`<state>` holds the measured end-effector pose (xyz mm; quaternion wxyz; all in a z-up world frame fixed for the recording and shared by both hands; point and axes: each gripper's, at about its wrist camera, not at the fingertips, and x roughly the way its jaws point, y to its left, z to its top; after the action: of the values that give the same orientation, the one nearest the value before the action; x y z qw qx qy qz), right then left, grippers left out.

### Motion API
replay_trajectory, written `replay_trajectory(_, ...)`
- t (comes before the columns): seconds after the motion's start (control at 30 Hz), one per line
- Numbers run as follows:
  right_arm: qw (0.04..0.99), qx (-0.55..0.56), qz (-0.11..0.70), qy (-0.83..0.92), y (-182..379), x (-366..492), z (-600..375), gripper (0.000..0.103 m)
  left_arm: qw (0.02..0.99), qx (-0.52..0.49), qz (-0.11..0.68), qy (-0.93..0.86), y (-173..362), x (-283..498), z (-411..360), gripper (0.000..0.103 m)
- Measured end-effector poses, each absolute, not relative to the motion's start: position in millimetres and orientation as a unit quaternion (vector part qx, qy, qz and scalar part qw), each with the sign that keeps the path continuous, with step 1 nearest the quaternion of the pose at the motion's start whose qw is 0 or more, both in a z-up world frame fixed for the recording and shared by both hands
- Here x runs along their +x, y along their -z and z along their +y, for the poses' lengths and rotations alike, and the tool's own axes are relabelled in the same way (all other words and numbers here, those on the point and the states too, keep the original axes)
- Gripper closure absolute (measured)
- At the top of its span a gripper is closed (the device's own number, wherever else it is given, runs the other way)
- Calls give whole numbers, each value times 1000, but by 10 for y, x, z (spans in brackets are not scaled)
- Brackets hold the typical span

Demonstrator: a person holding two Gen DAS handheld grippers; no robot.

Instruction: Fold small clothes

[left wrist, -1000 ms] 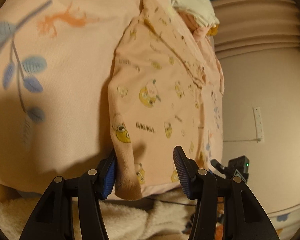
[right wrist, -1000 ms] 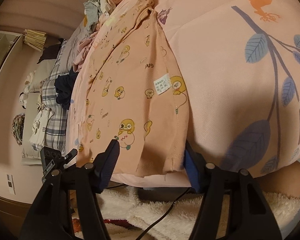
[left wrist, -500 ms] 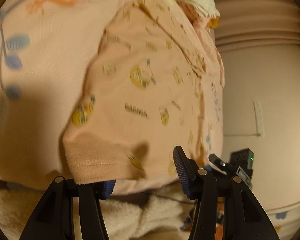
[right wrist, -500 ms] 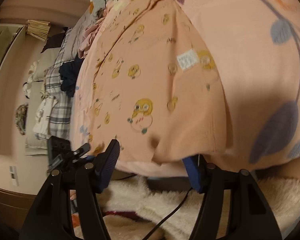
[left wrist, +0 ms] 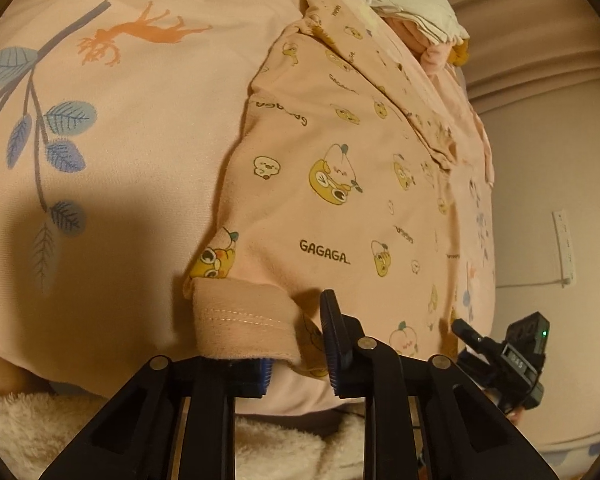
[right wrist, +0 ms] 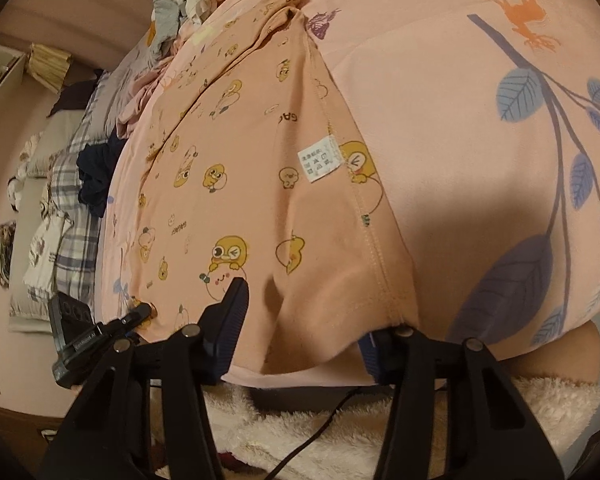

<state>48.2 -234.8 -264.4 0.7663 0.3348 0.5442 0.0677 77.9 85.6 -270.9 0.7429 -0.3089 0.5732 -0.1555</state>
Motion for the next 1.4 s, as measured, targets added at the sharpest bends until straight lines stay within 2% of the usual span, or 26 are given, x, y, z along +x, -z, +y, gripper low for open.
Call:
replay_trajectory(0.03,767,339,541,-67,2649,474,-2346,56,745,-307,572,152,2715,773,859,87)
replay_trajectory(0.07,770,340,536,-62,2657,477,-2360,66,747,-304,572,148,2717,767,856,91)
replay_trajectory(0.1,774,336,534,-54,2661,473,-2360,81,751,-299,572,142,2723,763,853,93)
replay_trajectory(0.17,780,320,537,-36,2690,477,-2359,94,756,-295,567,140,2708,749,850,96)
replay_trajectory(0.53,801,352,478,-79,2433,430,-2417,96,814,-233,514,137,2286,798,732,100)
replay_trajectory(0.93,855,294,422,-70,1753,1049,-2395,96,865,-244,416,136,1592,1488,750,100)
replay_trajectory(1.17,875,239,418,-60,1434,1848,-2368,96,873,-230,419,99,1561,2218,731,100)
replay_trajectory(1.4,864,204,460,-22,1656,2878,-2422,97,854,-216,467,81,1909,3215,640,100)
